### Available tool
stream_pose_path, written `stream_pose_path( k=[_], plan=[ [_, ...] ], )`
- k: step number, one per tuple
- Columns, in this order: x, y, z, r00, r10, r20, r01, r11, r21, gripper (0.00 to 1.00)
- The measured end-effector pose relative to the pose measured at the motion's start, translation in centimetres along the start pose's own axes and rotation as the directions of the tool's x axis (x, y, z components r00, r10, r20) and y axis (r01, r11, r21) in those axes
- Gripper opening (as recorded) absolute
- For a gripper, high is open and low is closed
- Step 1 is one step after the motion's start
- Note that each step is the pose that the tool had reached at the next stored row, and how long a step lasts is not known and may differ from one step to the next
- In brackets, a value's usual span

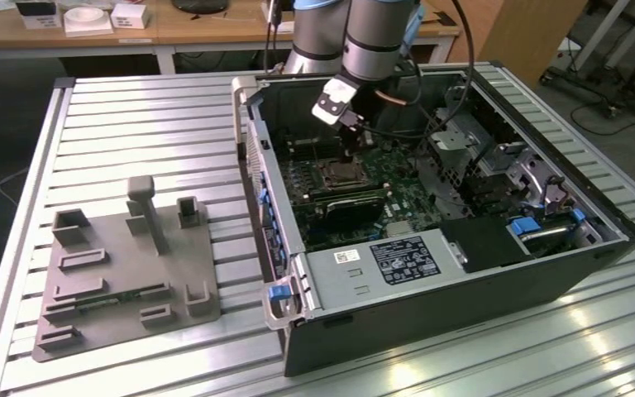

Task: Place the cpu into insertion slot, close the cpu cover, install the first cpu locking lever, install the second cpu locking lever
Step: 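Install the first cpu locking lever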

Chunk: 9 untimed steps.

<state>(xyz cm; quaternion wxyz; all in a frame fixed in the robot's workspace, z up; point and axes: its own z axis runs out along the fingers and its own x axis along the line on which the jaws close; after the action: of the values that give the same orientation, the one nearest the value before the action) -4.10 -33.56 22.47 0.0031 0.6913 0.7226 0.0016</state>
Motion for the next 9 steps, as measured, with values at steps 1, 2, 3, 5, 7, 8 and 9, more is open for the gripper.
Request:
stream_pose_path(
  k=[1, 2, 3, 5, 7, 8, 9],
  plan=[
    [0.00, 0.00, -0.10, 1.0000, 0.000, 0.0000, 0.000, 1.0000, 0.0001, 0.10],
    [0.01, 0.00, -0.18, 1.0000, -0.001, 0.0000, 0.001, 1.0000, 0.0001, 0.10],
    [0.01, 0.00, -0.26, 1.0000, -0.001, 0.0000, 0.001, 1.0000, 0.0001, 0.10],
    [0.02, 0.00, -0.40, 1.0000, -0.002, -0.0001, 0.002, 1.0000, 0.0001, 0.10],
    [0.03, 0.00, -0.43, 1.0000, -0.006, -0.0003, 0.006, 1.0000, -0.0001, 0.10],
    [0.03, 0.00, -0.43, 0.9999, -0.011, -0.0004, 0.011, 0.9999, -0.0001, 0.10],
    [0.02, -0.01, -0.44, 0.9998, -0.018, -0.0004, 0.018, 0.9998, -0.0001, 0.10]
  ],
)
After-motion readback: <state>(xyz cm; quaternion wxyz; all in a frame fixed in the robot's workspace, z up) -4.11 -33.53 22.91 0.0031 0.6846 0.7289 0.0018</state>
